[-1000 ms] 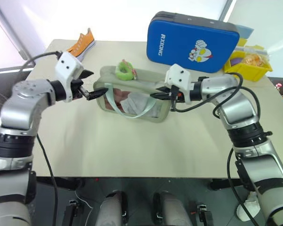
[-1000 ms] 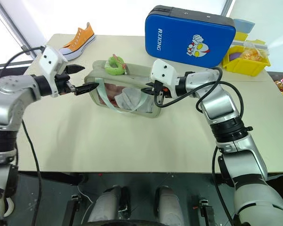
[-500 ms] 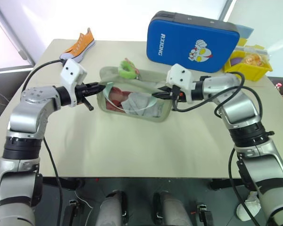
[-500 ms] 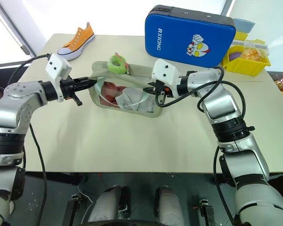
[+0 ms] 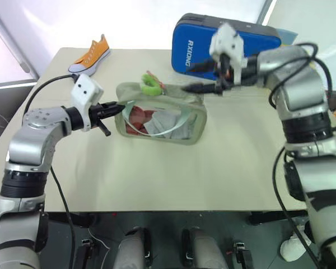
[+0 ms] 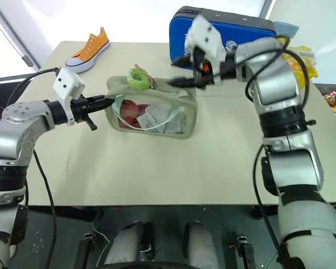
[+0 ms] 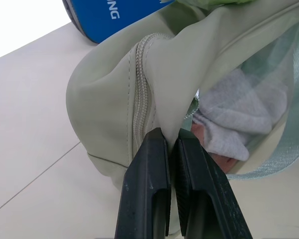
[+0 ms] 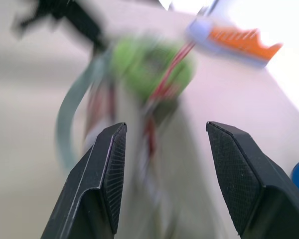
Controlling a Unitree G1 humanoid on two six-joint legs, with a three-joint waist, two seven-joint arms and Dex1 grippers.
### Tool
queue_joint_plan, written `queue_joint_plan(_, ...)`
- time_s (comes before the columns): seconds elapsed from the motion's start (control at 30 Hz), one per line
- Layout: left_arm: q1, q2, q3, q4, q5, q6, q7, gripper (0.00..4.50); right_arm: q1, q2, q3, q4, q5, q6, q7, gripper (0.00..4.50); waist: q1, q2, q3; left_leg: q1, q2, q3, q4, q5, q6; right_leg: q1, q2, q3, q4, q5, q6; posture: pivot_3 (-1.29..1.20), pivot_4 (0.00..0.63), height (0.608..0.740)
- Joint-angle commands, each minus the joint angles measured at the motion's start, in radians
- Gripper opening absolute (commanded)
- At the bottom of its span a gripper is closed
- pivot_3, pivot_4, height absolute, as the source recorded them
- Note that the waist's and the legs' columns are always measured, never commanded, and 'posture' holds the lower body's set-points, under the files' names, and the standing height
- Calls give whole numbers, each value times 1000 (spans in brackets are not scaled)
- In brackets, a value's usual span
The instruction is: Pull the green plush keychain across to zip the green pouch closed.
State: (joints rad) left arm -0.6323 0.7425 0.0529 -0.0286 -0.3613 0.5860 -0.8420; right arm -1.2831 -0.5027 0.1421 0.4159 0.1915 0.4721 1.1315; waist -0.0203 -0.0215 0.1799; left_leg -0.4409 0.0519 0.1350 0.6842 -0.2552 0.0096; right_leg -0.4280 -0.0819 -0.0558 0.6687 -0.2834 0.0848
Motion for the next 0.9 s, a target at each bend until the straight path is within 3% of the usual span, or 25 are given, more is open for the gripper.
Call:
queue_joint_plan(0.03,-5,-1,12,-40,-9,3,0,0,-78,79,-8,132,-22,-73,-66,2595,1,0,0,0,0,0,0,0,0,0,0,0,0,0,0,0,150,740)
queue_joint_plan(0.27,-2,1,16,-49,-8,5,-1,0,-147,182,63,379,-134,-229,-100,2595,6,0,0,-2,-1,0,0,0,1,0,-2,0,-1,0,0,0,150,740)
queue_joint_plan(0.57,27,1,26,-82,-10,12,8,0,-155,212,67,445,-185,-271,-99,2595,0,0,0,-1,-1,0,0,0,0,0,-2,0,-1,0,0,0,150,740)
queue_joint_plan(0.67,25,1,26,-79,-9,9,8,0,-145,207,55,422,-174,-252,-83,1667,1,0,0,-1,-1,0,0,0,0,0,-2,0,0,0,0,0,150,740)
queue_joint_plan(0.77,18,-3,21,-69,-5,2,8,0,-129,197,42,389,-159,-223,-66,195,1,0,0,-1,-1,0,0,0,0,0,-2,0,-1,0,0,0,150,740)
queue_joint_plan(0.9,15,-9,17,-68,-5,2,11,0,-118,167,15,317,-138,-159,-62,87,2,0,0,-1,-1,0,0,0,0,0,-2,0,0,0,0,0,150,740)
